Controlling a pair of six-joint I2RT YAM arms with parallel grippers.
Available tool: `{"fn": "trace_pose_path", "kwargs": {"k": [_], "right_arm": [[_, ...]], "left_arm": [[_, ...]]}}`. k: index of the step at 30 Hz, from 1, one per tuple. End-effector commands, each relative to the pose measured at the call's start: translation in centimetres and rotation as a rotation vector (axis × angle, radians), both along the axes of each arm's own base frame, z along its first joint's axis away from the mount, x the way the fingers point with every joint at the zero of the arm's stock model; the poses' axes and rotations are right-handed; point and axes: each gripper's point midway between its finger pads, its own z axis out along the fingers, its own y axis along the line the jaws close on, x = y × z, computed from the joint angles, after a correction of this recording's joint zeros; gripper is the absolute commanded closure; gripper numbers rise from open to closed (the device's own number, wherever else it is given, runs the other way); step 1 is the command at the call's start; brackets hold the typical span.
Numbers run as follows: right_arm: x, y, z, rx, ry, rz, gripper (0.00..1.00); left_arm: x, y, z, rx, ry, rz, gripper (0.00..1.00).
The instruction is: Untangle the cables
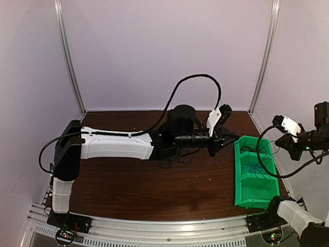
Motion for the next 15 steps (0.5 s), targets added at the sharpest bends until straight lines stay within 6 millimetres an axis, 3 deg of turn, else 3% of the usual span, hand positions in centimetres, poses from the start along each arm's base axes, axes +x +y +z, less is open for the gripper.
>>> {"fn": "trace_pose_path", "kwargs": {"k": [1,5,15], "right_arm": [[-1.2,0.2,-1.3,-0.027,0.004,0.006,1.0],[-2.0,0.1,-2.6,-0.063,0.008,0.017,1.0],[-3.8,0.0,-11.9,-0.06,0.266,0.088,1.0]], "left_arm": [[-3.5,0.9,4.7,-0.093,-0.073,-0.027,1.0],[-4.9,0.9,3.5,-0.07,-0.053,-0.029,1.0],[-5.4,0.2,-1.3,-0.036,0.032,-0.039,1.0]]}}
